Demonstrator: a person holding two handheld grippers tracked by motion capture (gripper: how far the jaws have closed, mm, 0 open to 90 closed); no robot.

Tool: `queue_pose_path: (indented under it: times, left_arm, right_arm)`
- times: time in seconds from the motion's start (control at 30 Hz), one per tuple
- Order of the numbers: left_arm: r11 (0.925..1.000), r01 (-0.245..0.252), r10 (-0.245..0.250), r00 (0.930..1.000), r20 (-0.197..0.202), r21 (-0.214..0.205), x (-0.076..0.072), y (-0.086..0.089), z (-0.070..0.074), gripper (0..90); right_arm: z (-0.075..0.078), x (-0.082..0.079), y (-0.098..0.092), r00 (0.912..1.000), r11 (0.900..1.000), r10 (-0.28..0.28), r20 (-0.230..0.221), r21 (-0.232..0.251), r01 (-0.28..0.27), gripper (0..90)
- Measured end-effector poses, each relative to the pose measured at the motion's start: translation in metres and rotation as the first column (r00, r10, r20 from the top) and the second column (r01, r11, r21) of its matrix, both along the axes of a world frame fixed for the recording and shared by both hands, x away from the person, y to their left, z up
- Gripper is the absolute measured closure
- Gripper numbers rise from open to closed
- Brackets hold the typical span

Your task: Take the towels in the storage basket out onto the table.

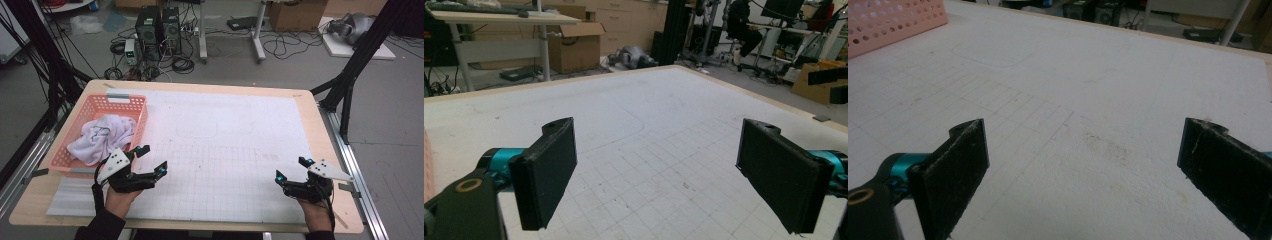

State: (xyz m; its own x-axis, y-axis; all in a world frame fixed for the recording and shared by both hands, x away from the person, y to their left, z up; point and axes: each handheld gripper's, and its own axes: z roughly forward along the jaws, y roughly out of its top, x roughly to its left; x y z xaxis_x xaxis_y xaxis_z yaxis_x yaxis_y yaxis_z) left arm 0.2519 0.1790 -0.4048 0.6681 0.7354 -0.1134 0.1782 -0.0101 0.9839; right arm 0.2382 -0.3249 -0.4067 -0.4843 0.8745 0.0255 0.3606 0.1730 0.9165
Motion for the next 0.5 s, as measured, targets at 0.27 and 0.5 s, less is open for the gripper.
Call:
queue_pose_path:
  times: [0.27,0.5]
  left_arm:
    - [1.0,-0.006,0.006,1.0,-0.003,0.0,0.0003,0.0005,-0.0002,16.6]
    - [0.9999,0.001,-0.001,0.9999,-0.012,-0.012,0.0011,-0.0002,-0.0005,16.5]
  right_arm:
    - [-0.0002,-0.0001,0.0009,1.0,1.0,-0.001,0.005,-0.002,0.001,4.9]
    - [-0.0011,0.001,0.0005,0.9999,1.0,-0.002,-0.01,0.009,0.002,4.9]
